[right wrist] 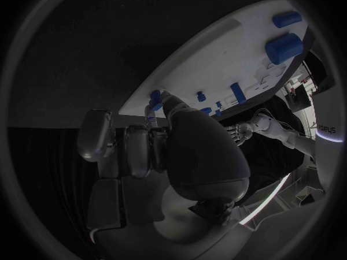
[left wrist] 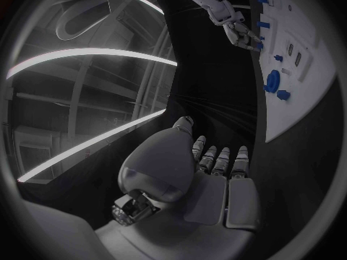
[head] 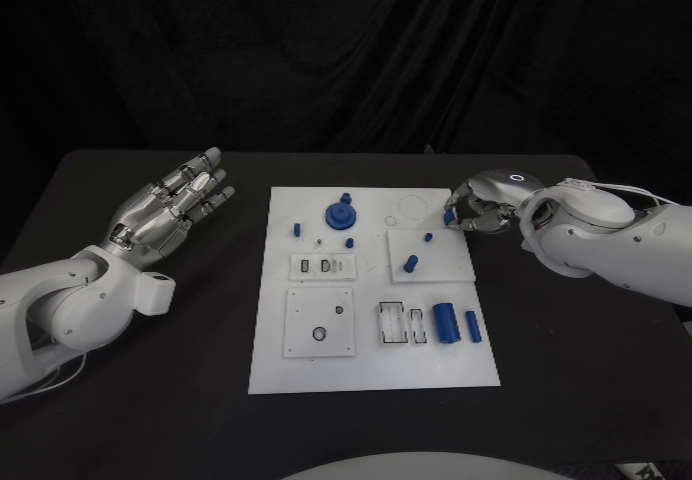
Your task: Assemble the parts on the task board
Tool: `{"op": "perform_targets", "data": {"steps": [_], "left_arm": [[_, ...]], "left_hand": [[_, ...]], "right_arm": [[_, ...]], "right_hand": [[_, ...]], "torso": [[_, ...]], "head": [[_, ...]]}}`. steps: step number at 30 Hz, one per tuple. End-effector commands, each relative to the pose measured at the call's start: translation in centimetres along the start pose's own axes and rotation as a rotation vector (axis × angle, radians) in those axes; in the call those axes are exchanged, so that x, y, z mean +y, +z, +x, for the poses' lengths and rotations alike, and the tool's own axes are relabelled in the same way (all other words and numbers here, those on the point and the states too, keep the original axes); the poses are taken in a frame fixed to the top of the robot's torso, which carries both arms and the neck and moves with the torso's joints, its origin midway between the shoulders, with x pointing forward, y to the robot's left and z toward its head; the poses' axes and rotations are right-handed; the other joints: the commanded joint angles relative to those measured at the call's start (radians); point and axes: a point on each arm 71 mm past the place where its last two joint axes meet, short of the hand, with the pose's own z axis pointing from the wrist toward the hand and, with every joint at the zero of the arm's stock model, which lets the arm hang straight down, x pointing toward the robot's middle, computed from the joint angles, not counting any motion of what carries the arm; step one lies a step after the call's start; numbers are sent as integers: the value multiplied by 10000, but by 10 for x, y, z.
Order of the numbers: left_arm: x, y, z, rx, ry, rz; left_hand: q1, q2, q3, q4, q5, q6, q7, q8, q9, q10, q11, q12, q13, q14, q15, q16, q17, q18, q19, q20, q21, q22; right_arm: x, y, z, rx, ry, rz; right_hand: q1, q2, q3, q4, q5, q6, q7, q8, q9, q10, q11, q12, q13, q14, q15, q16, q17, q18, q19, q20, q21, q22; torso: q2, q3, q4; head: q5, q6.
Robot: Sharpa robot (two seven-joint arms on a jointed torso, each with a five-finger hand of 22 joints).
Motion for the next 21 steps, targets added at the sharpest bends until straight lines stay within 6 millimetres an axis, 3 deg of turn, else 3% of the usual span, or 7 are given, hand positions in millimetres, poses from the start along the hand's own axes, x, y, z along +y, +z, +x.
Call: {"op": "perform_targets", "data": {"steps": [1,12,21], "left_arm": [[-10,0,2,98,-166,1493],[-8,-1,1,117,-199,1461],[-7,-2,0,93,-202,1436]], "left_hand": [[91,1,11,-55,35,12,68,54,14,15,48,14,9,15,93,-37,-16,39,-7,78,-35,-16],[94,2,20,-63,37,2,68,52,13,10,49,11,7,15,98,-37,-16,38,-7,82,-35,-16],[94,2,20,-63,37,2,68,52,13,10,49,11,7,15,98,-37,-16,38,-7,82,-35,-16]], "right_arm": [[-1,0,1,-67,-8,142],[2,4,-1,-336,9,10],[8,3,-10,-1582,236,-286]], "right_hand": [[192,46,39,-115,145,129,-5,74,38,-32,39,-53,1721,470,51,-77,1432,182,12,42,-57,1439],[326,80,66,-219,156,579,-19,339,302,7,33,-22,1751,471,43,-101,1423,182,38,34,-98,1461],[471,287,105,-334,197,1038,-25,688,731,111,6,65,1823,527,24,-14,1503,161,125,13,-25,1521]], "torso": [[1,-3,3],[0,-4,-2],[2,0,-11]], "head": [[10,11],[31,10],[77,25]]}}
